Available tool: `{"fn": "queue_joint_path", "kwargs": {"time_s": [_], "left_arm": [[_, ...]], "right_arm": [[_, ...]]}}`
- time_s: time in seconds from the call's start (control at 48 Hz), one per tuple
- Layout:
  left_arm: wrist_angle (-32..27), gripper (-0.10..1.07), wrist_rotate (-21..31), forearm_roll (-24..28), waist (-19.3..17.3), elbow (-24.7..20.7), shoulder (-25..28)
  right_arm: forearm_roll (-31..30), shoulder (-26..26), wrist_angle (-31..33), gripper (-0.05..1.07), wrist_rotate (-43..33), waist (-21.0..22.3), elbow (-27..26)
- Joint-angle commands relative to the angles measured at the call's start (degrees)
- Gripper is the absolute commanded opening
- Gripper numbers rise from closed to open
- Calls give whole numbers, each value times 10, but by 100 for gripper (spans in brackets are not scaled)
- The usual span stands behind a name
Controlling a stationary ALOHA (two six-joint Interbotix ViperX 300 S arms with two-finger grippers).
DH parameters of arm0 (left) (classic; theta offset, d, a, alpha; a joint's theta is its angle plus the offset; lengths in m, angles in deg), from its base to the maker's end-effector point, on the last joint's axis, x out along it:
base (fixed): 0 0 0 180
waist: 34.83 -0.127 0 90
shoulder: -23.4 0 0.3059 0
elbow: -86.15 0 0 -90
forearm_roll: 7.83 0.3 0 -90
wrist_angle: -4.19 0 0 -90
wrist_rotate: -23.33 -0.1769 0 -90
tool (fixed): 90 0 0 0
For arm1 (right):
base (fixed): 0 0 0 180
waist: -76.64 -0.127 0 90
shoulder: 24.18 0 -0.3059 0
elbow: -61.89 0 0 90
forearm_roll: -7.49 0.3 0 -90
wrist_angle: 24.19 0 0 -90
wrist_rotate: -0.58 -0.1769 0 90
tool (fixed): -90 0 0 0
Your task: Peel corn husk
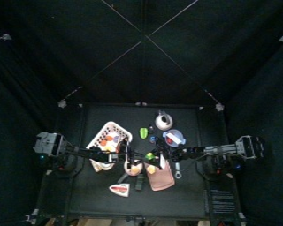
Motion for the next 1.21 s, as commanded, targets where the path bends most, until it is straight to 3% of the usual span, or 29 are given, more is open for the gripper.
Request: {"fn": "queue_joint_path", "kwargs": {"time_s": [0.0,0.25,1.188], "left_arm": [[-2,66,-2,1,-4,-1,-1],[-2,56,-2,1,-10,4,-3],[-2,55,-4,3,-41,38,-22]], "right_arm": [[23,-20,-1,67,-4,4,-7],[98,-21,3,67,2,4,-6],[98,-37,3,67,2,3,37]]}}
